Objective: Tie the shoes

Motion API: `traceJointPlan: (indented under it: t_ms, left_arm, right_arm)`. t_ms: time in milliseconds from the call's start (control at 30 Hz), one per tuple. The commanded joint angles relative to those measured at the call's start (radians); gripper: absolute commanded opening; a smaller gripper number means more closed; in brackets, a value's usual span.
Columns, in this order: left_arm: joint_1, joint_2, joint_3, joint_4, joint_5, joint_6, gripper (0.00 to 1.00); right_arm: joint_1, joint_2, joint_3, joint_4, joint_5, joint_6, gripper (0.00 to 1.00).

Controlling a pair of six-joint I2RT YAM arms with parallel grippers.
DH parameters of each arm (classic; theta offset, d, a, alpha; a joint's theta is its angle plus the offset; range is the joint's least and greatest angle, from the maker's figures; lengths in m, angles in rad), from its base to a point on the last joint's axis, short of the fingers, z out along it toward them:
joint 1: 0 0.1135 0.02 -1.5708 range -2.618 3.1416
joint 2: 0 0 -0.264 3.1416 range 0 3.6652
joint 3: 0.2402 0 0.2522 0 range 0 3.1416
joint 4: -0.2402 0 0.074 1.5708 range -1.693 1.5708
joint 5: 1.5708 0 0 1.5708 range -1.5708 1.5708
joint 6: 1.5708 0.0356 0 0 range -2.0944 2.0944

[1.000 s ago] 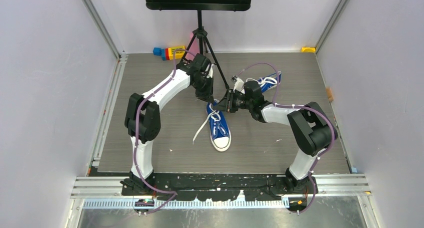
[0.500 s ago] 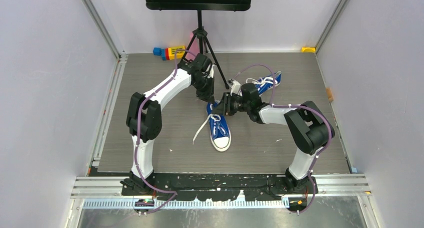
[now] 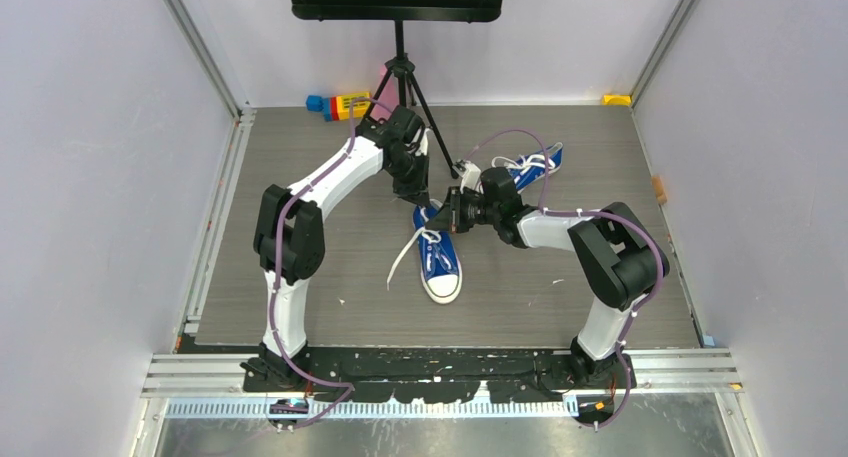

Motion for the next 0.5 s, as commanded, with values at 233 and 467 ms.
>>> traceJointPlan:
  t_ms: [233, 467]
  left_arm:
    - [0.026, -0.1, -0.086, -0.011, -0.038, 0.035, 0.13]
    - [0.043, -0.2, -0.243, 0.0, -0.008, 0.066, 0.13]
  right_arm:
    - [-0.004, -0.035, 0.02, 0.023, 0.011, 0.02, 0.0]
    - [-0.009, -0.036, 0.014, 0.046, -0.005, 0.045, 0.0]
